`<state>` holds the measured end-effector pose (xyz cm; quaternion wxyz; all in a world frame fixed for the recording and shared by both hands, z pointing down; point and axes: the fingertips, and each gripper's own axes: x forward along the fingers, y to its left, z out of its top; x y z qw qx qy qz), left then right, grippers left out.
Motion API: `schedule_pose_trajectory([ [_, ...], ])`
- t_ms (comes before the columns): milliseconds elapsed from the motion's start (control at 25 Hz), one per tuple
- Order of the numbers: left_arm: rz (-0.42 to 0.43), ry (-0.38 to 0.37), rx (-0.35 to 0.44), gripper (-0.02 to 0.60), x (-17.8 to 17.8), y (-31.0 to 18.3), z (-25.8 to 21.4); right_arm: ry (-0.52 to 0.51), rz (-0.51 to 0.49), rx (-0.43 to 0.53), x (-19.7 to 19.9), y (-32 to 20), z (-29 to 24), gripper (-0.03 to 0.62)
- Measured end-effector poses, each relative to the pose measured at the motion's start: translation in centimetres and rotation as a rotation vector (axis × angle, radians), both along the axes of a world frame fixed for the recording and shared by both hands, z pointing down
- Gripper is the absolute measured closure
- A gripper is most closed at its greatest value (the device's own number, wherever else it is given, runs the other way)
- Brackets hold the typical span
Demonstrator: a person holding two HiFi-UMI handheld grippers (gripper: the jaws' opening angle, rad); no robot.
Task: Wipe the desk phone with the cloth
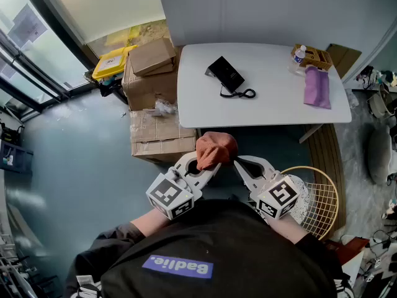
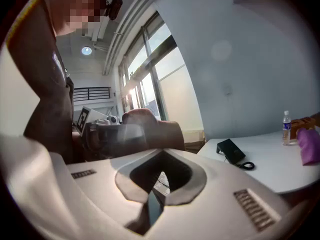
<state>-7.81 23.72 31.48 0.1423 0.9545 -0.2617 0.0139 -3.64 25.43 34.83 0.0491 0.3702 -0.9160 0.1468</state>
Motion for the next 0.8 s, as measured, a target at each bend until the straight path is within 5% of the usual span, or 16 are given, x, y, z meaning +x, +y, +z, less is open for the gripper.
schedule_pose_trajectory([
  [800, -0.072, 0.002, 0.012, 0.545, 3.4, -0.2, 0.9, -0.046, -0.076, -0.001, 3.6, -0.7, 0.6, 0.566],
])
